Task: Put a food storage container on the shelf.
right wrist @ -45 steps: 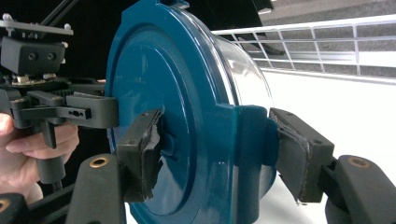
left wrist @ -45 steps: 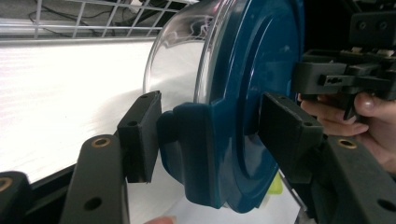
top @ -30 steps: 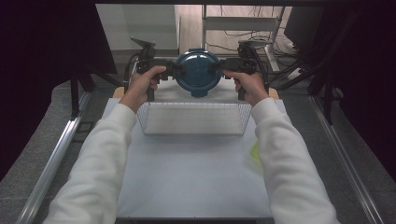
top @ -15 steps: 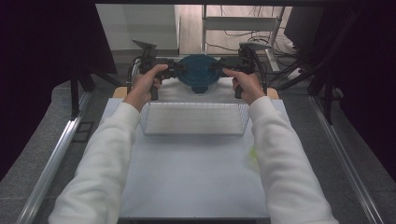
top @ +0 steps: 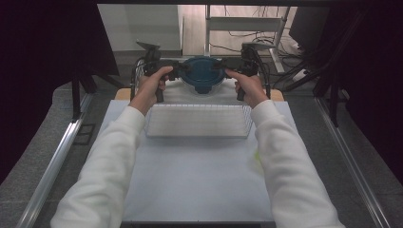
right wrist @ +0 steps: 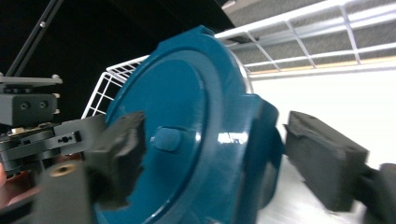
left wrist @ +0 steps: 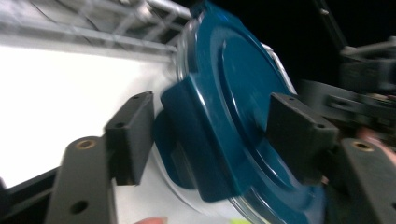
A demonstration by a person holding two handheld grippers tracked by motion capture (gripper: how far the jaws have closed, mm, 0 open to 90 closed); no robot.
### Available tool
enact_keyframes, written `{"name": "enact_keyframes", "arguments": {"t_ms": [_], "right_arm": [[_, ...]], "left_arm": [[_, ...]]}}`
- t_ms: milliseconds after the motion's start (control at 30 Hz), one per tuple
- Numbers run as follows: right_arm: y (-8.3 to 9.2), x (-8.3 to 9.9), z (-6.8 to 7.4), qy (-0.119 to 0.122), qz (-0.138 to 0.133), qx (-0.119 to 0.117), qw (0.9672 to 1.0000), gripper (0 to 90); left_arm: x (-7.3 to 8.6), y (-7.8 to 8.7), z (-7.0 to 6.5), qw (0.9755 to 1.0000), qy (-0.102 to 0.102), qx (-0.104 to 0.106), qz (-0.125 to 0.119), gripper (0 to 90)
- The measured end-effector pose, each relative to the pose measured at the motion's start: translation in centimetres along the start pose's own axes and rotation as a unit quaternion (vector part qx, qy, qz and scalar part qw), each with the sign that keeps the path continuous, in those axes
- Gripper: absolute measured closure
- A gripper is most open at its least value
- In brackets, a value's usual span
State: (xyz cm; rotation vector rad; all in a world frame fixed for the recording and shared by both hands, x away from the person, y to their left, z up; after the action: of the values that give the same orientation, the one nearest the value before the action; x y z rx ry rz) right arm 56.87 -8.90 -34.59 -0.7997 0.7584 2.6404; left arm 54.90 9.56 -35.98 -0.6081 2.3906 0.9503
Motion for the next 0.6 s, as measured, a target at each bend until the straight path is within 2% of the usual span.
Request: {"name": "enact_keyframes", "arguments": {"t_ms": [33,133,200,233,267,300,333,367,400,433,500,567,600], "right_arm": [[0.1,0.0,0.2,0.01,-0.001,0.005,0.9999,13.8],[0.7,-0.1,0.7,0.042,-0.013,0.028,0.9986,9.1],[1.4,-0.2,0.7,0.054,-0.02,0.043,0.9974,8.0],[1.4,-0.2,0.7,0.054,-0.02,0.043,0.9974,8.0],[2.1,-0.2,1.0,0.075,-0.027,0.058,0.9951,8.4],[2.5,-0.2,1.3,0.086,-0.031,0.057,0.9942,9.0],[2.5,-0.2,1.3,0.086,-0.031,0.057,0.9942,9.0],[3.1,0.2,2.0,0.109,-0.031,0.054,0.992,9.9],[3.3,0.5,2.2,0.127,-0.027,0.056,0.9899,10.5],[3.6,0.8,2.4,0.146,-0.025,0.064,0.9869,11.0],[4.1,1.6,2.7,0.179,-0.022,0.08,0.9804,12.3],[4.7,2.4,3.0,0.2,-0.021,0.082,0.9761,13.3],[4.7,2.4,3.0,0.2,-0.021,0.082,0.9761,13.3]], "left_arm": [[-0.1,0.1,-0.1,1.0,0.002,0.0,-0.006,26.0],[-0.2,0.8,-0.2,0.9995,-0.02,-0.011,-0.023,22.7],[0.0,1.3,-0.4,0.9989,-0.035,-0.02,-0.023,21.4],[0.0,1.3,-0.4,0.9989,-0.035,-0.02,-0.023,20.9],[0.2,2.1,-0.5,0.9974,-0.055,-0.035,-0.03,20.9],[0.3,2.6,-0.6,0.9966,-0.063,-0.039,-0.034,20.9],[0.3,2.6,-0.6,0.9966,-0.063,-0.039,-0.034,20.7],[0.7,3.6,-0.8,0.9941,-0.084,-0.054,-0.041,20.6],[0.7,3.6,-0.8,0.9941,-0.084,-0.054,-0.041,20.7],[1.3,4.5,-1.2,0.9918,-0.104,-0.059,-0.044,20.9],[2.2,5.3,-1.7,0.9912,-0.115,-0.054,-0.039,21.1],[3.3,6.4,-2.1,0.9864,-0.144,-0.066,-0.044,21.5],[3.3,6.4,-2.1,0.9864,-0.144,-0.066,-0.044,22.0]]}}
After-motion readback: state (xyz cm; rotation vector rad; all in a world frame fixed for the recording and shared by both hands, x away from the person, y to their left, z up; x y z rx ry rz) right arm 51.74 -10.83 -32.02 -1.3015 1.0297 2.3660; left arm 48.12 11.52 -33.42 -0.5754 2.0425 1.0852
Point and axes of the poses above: each handheld gripper's, and its own axes: y roughly backward along the jaws, x roughly out of its underside, z roughly to its left, the point moved 8 cm from there along -y, roughly forward along the jaws, and after that the axes turned 10 degrees about -x, right-handed, at the moved point
